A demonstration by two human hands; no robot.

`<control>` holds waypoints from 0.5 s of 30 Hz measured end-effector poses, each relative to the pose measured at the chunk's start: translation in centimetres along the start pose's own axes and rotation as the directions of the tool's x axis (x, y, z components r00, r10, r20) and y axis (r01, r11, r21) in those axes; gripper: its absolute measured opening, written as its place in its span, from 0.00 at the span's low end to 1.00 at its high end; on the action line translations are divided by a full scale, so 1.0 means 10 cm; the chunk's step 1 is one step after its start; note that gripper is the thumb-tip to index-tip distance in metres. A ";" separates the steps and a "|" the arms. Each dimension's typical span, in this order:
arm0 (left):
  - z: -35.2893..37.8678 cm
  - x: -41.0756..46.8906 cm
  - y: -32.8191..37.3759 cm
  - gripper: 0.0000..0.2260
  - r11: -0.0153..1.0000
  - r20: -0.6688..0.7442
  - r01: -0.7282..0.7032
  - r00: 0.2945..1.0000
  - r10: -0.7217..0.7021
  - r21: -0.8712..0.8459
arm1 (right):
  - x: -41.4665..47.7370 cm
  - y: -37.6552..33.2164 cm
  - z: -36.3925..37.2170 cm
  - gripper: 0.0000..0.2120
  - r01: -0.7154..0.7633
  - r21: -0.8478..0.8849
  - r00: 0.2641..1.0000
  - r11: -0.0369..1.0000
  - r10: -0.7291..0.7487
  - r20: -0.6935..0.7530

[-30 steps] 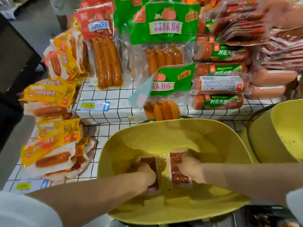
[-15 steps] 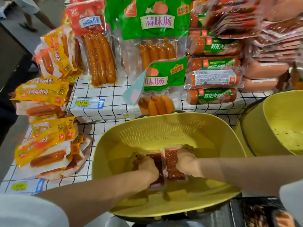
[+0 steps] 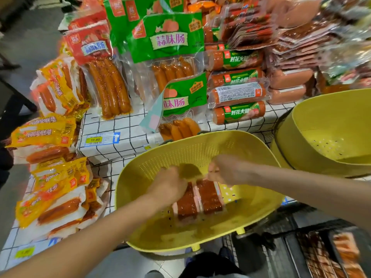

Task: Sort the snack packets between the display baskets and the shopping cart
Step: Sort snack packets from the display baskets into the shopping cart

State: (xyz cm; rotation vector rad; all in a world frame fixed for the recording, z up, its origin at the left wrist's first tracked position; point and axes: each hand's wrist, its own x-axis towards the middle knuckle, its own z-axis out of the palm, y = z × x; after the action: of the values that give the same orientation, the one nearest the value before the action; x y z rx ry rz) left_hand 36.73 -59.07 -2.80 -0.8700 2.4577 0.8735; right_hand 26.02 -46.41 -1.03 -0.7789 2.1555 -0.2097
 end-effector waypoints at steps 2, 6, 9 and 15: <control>-0.19 -0.23 0.07 0.16 0.951 -0.186 -0.307 0.933 0.309 0.038 | -0.42 0.08 -0.16 0.11 0.190 0.047 0.966 0.981 -0.179 -0.186; -0.19 -0.79 0.36 0.13 0.697 -0.337 -0.704 0.629 0.701 0.136 | -1.38 0.42 0.03 0.13 0.351 0.022 0.777 0.936 -0.278 -0.565; 0.12 -1.08 0.70 0.15 0.574 -0.277 -0.809 0.527 0.803 0.125 | -1.92 0.76 0.43 0.12 0.303 0.058 0.648 0.951 -0.161 -0.745; 1.25 -1.43 1.45 0.17 0.453 -0.077 -0.891 0.451 0.889 0.007 | -2.66 1.66 1.46 0.14 0.105 0.415 0.525 0.904 0.304 -0.795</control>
State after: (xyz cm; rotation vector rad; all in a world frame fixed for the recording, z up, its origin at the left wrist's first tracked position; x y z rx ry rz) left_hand 39.37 -35.78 1.85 0.5770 2.9208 1.1913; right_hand 42.00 -15.71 0.05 -0.2669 2.8936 -1.1820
